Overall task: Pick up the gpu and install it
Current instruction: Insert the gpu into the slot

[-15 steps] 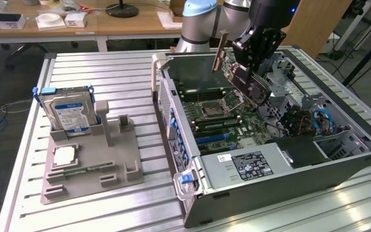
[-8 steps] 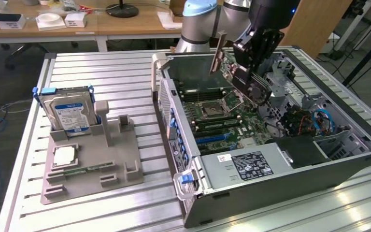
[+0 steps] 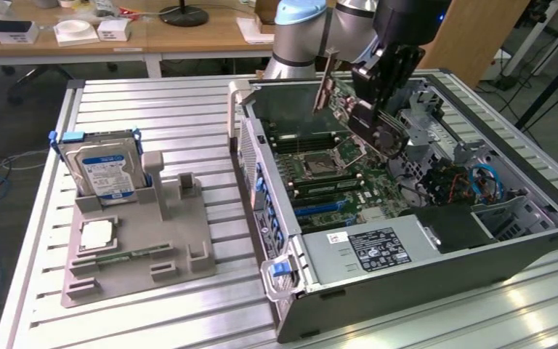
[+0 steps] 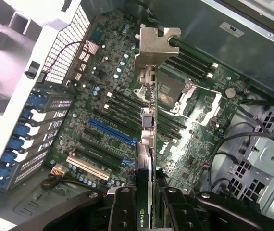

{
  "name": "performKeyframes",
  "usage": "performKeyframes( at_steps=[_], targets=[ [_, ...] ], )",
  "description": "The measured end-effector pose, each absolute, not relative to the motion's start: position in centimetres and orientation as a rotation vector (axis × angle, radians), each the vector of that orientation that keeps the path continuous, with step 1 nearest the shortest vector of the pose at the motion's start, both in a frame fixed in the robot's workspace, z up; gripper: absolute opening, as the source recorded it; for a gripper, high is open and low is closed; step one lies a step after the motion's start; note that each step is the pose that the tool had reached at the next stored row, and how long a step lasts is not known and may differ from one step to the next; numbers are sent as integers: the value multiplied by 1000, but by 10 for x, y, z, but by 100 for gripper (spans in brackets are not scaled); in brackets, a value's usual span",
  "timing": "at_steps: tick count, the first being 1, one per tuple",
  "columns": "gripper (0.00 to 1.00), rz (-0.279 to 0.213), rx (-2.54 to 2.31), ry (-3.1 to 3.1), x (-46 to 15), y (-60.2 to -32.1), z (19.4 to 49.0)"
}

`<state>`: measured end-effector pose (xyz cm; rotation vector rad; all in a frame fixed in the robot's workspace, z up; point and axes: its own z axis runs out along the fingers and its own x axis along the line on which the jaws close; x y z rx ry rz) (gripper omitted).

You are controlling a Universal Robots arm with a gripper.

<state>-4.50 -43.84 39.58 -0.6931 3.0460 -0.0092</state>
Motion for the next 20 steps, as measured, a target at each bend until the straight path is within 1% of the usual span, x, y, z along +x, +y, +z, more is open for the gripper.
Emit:
performKeyframes(
  at_steps=[20],
  targets=[
    [26,-2,-899,2991,-45,-438,392]
  ],
)
